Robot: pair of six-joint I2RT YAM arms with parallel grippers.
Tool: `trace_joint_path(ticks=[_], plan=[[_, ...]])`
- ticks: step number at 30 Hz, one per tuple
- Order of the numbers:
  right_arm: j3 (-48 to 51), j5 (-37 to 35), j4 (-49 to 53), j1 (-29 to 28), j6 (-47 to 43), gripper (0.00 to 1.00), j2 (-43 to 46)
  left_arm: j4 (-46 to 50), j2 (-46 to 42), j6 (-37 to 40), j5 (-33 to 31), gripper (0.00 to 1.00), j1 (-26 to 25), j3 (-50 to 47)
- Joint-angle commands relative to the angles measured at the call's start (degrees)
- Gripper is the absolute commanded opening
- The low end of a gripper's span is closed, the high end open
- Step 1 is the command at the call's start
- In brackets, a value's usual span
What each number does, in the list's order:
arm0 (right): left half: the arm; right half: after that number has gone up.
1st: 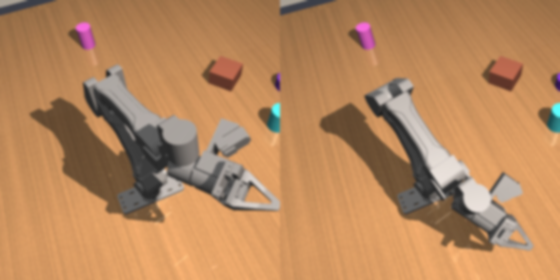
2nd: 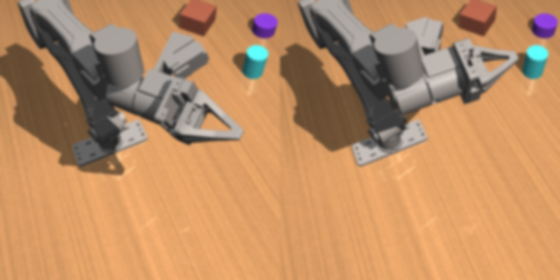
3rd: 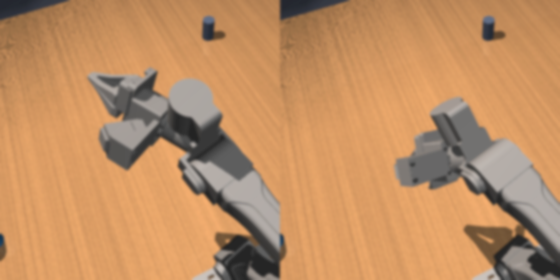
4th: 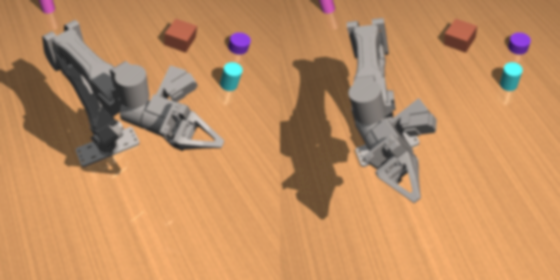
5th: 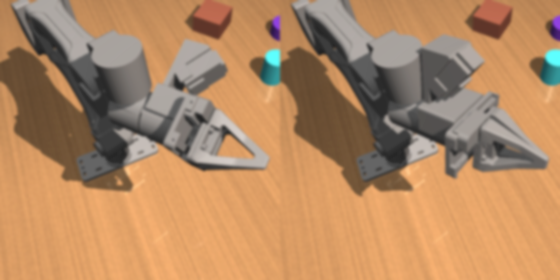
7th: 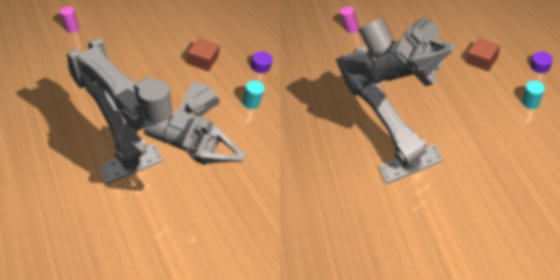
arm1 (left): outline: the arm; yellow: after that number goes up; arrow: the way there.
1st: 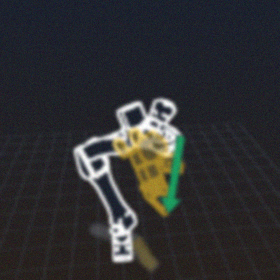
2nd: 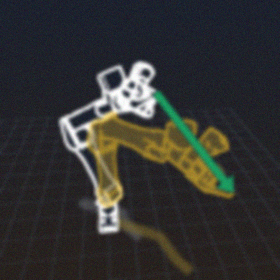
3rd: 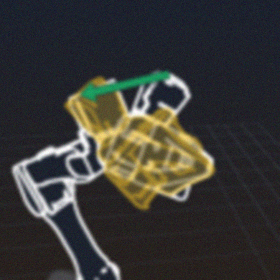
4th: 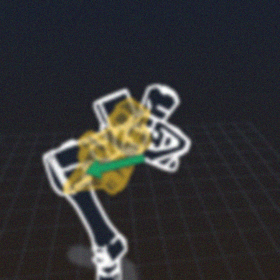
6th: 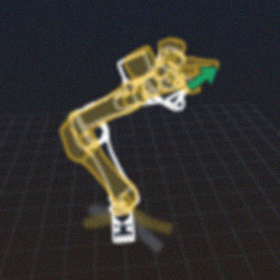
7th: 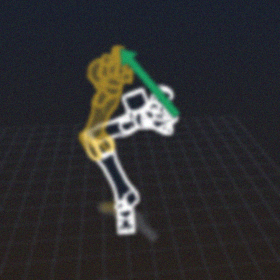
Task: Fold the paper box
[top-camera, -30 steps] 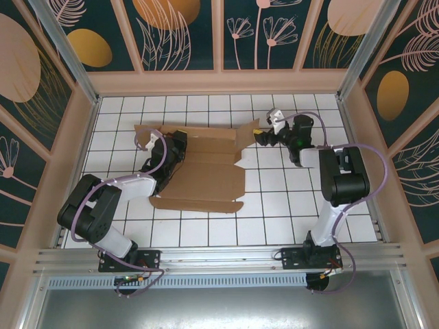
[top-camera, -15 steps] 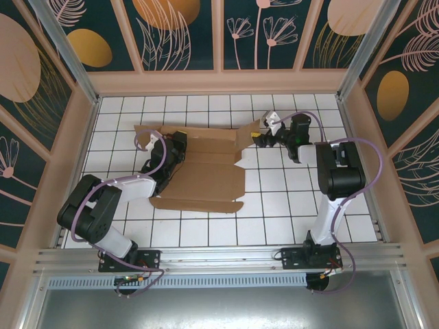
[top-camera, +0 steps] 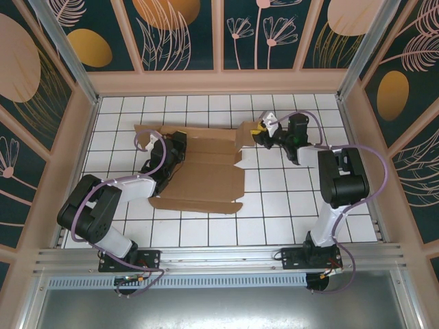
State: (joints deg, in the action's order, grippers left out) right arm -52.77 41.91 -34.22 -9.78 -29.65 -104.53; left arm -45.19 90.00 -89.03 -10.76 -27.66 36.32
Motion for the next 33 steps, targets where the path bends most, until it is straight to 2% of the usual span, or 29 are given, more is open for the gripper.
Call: trace_joint_path(ticks=[1, 3, 8, 11, 15, 23, 33], plan=[[2.4, -5.2, -2.1, -2.0, 2.2, 0.19, 3.7, 4.3, 1.8, -0.4, 1.1, 0.0, -0.1, -1.1], [3.8, -7.3, -3.0, -2.9, 3.8, 0.13, 5.1, 4.2, 2.1, -0.6, 1.3, 0.0, -0.1, -1.2], [7.0, -14.0, -3.4, -7.3, 5.5, 0.12, 8.1, 4.0, 2.6, -0.9, 1.6, 0.0, -0.1, -0.9], [8.2, -22.2, -3.1, -10.2, 7.7, 0.06, 9.4, 4.6, 2.6, -0.9, 1.5, 0.0, -0.1, -0.7], [11.5, -33.1, -5.6, -11.9, 16.5, 0.02, 12.3, 5.7, 2.1, -0.8, 0.9, 0.0, -0.1, -0.7], [17.7, -38.5, -2.6, -14.6, 31.0, 0.0, 22.9, 8.0, 2.3, -1.8, -0.2, 0.0, -0.1, 0.1], [19.1, -41.2, 6.2, -21.1, 44.2, 0.0, 27.5, 8.2, 2.6, -1.8, -0.4, 0.0, -0.1, 0.2]])
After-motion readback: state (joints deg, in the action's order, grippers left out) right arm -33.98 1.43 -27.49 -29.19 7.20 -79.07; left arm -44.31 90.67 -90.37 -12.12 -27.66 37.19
